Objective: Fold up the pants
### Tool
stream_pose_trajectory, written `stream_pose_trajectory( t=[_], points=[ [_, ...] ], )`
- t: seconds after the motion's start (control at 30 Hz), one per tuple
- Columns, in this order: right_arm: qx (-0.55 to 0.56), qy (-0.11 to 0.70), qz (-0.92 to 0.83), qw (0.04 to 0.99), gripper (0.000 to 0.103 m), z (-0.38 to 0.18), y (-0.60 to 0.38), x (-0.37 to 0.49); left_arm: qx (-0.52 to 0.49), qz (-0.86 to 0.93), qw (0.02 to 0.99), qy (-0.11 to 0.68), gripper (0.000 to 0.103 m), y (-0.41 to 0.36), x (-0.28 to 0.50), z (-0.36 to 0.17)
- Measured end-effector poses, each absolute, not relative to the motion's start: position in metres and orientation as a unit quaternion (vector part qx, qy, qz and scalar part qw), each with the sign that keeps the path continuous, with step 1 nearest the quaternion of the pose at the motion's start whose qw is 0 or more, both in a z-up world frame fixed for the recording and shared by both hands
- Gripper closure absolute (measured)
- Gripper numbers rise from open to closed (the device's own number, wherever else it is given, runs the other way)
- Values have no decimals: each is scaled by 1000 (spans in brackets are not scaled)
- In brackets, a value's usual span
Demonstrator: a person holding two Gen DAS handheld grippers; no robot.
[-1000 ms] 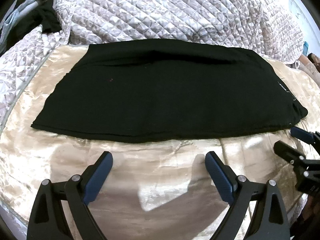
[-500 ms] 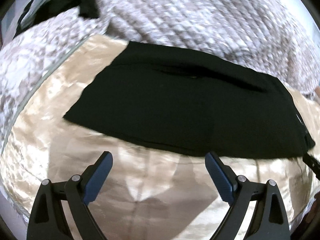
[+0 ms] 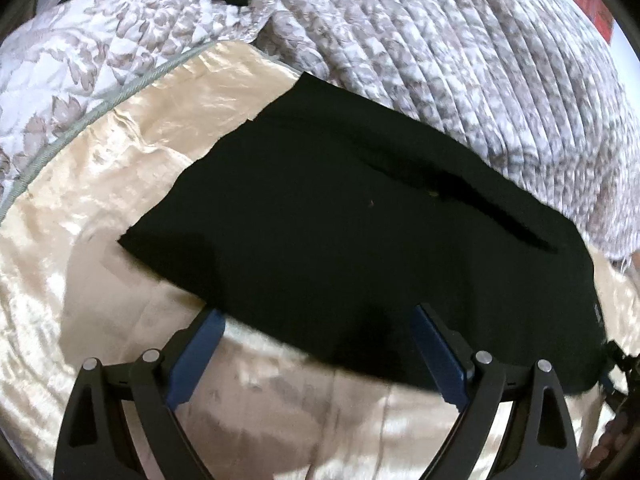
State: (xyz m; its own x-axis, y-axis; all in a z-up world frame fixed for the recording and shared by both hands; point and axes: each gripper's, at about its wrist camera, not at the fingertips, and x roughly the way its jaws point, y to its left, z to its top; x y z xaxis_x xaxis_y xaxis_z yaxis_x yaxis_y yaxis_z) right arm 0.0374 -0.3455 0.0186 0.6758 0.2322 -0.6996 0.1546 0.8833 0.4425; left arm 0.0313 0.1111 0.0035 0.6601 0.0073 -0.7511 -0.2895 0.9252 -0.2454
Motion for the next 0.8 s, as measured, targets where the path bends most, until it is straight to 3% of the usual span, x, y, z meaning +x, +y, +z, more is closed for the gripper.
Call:
stream_pose_trajectory(
  t=[0.07, 0.13, 0.27, 0.33, 0.43, 0.53, 0.8],
  points=[
    [273, 395, 21, 877, 21, 17, -355, 44, -184, 89, 893, 401, 9, 114, 36, 4],
    [289, 390, 14, 874, 27, 17, -359, 49, -172, 104, 894, 400, 21, 112, 40, 4],
    [293, 386, -13, 875, 59, 14, -366, 51, -163, 126, 893, 400, 44, 116, 43, 4],
    [298, 386, -22, 873, 72, 12, -371, 51, -167, 138, 890, 401, 70, 121, 45, 1],
    [311, 383, -25, 869, 84, 9, -378, 53, -181, 152, 886, 398, 91, 128, 46, -4],
    [320, 384, -24, 866, 96, 8, -381, 55, -191, 148, 887, 393, 99, 130, 42, -5],
    [342, 357, -7, 869, 99, 34, -386, 32, -197, 114, 908, 353, 99, 128, 7, 28]
  ],
)
